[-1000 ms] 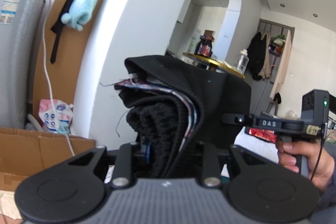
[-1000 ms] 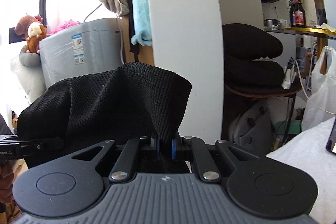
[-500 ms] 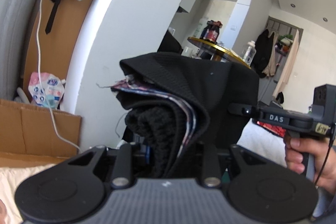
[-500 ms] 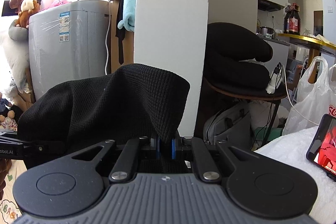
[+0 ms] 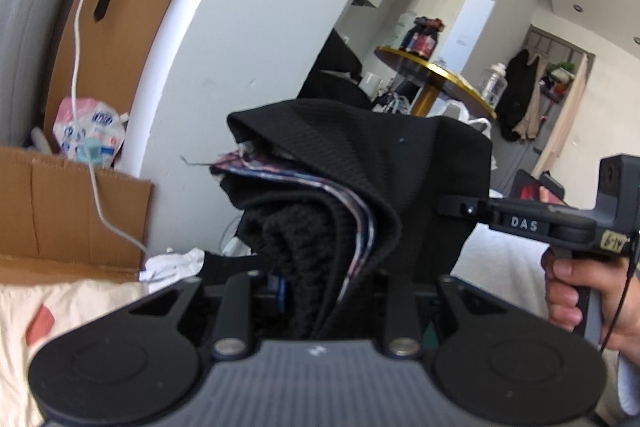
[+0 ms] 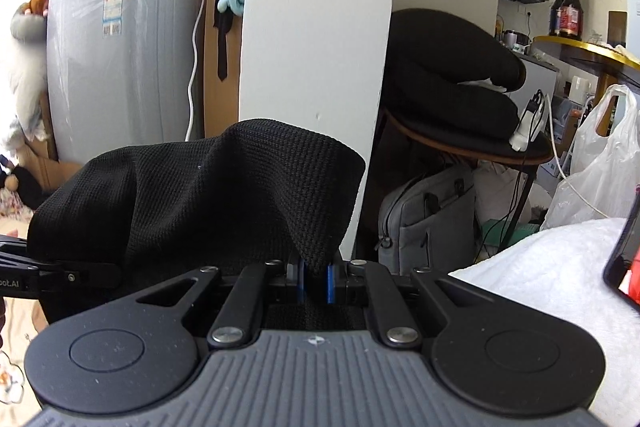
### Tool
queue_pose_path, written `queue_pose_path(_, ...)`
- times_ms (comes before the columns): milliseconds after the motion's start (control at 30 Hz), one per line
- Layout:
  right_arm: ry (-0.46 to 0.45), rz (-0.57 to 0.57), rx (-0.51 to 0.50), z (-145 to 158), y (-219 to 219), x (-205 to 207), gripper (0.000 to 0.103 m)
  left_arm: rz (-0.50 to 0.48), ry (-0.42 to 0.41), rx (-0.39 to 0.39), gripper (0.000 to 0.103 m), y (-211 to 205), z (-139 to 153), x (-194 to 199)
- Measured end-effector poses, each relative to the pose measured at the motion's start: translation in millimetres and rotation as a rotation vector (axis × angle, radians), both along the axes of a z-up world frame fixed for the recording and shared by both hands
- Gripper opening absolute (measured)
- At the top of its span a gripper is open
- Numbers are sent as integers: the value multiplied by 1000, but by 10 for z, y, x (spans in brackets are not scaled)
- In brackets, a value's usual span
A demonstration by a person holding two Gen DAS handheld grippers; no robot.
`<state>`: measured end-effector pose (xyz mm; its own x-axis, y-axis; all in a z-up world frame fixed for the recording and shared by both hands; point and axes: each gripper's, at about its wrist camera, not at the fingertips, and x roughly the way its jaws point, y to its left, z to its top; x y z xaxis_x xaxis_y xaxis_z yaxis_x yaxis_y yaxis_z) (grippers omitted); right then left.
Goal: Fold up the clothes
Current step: 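Carry the lifted trousers with both grippers toward the clothes pile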
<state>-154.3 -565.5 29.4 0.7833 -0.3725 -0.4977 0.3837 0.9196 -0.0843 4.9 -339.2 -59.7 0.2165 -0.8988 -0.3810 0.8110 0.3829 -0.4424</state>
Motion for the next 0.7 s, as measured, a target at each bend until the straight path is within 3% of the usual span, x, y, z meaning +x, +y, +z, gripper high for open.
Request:
queue_pose_path(367,114,43,-75,-463,-197,147,10,7,90,52,30,-280,-649,-18)
queue_pose_path(533,134,67,-107,-627,-234,278,10,47,107,41,30,-332,-811,57)
queue_pose_path(700,130,51,-76,-816,-371,412,10,57,156,33,30,-424,-985,246)
